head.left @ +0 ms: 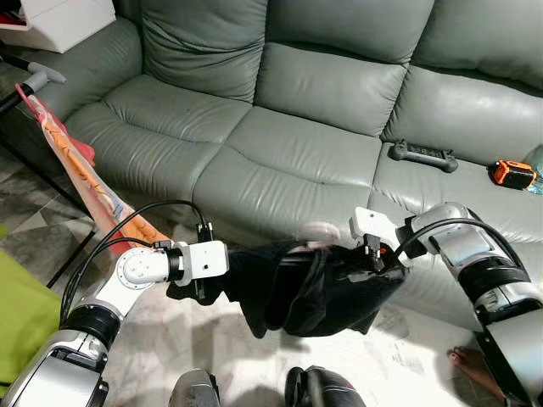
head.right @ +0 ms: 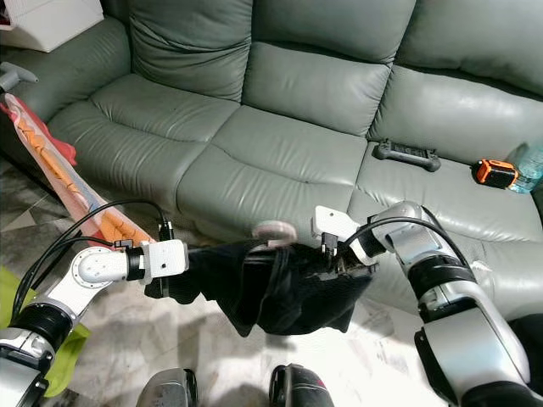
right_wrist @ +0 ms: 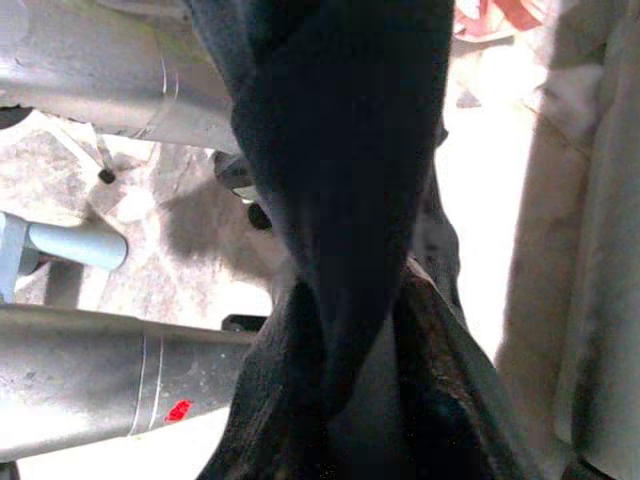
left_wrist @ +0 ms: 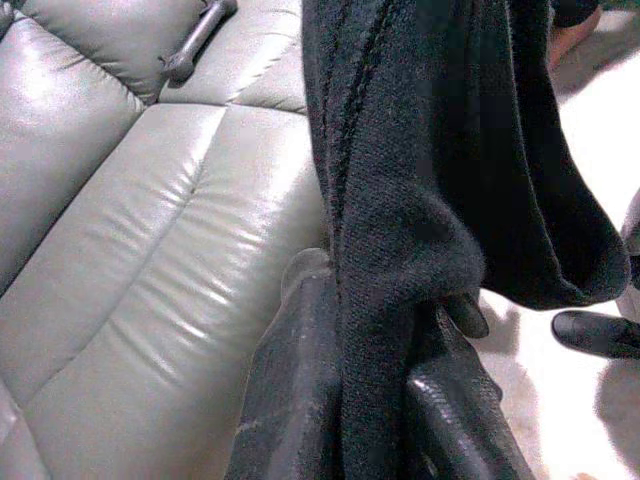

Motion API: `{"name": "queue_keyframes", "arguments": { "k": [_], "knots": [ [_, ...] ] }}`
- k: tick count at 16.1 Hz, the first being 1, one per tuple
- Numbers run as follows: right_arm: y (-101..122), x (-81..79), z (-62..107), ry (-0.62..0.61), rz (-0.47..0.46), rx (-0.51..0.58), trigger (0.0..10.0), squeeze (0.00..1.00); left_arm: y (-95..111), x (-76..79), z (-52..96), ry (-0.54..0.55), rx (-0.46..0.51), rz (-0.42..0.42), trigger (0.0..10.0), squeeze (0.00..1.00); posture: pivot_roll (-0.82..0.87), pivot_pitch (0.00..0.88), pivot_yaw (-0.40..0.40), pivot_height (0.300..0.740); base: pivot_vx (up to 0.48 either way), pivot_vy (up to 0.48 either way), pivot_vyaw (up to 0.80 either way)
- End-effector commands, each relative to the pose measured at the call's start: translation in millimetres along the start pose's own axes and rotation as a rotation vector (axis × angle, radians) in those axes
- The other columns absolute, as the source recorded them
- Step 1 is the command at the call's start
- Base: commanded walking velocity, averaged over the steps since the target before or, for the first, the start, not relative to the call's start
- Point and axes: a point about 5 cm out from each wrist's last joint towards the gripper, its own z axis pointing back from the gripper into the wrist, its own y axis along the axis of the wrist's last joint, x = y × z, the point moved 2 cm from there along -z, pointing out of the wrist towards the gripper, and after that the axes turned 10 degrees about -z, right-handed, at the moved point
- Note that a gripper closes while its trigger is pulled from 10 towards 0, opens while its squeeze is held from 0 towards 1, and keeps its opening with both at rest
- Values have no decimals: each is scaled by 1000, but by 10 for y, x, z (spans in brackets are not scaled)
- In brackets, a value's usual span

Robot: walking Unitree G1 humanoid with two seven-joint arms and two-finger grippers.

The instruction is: Hang hanger

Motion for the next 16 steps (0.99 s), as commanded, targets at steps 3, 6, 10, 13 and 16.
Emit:
{"name": "queue_keyframes", "arguments": {
  "k": [3,6,10,13,16],
  "knots": [
    [16,-91,-84,61,3,74,0,0,86,-62,-47,24,40,-44,0,0,-70,100,-30,740,0,0,0],
    [-11,-137,-148,17,-21,176,0,0,77,-37,-44,22,35,-53,0,0,-66,103,-34,740,0,0,0],
    [19,-220,-261,-102,-102,371,0,0,31,-34,-27,29,18,3,10000,1000,-77,115,-25,740,0,0,0],
    [-106,-272,-348,-206,-192,408,0,0,19,12,-30,13,4,-38,10000,1000,-81,121,-17,740,0,0,0],
    [-212,-379,-496,-290,-266,380,0,0,29,31,24,-3,12,-82,10000,1000,-75,124,-13,740,0,0,0]
  ]
}}
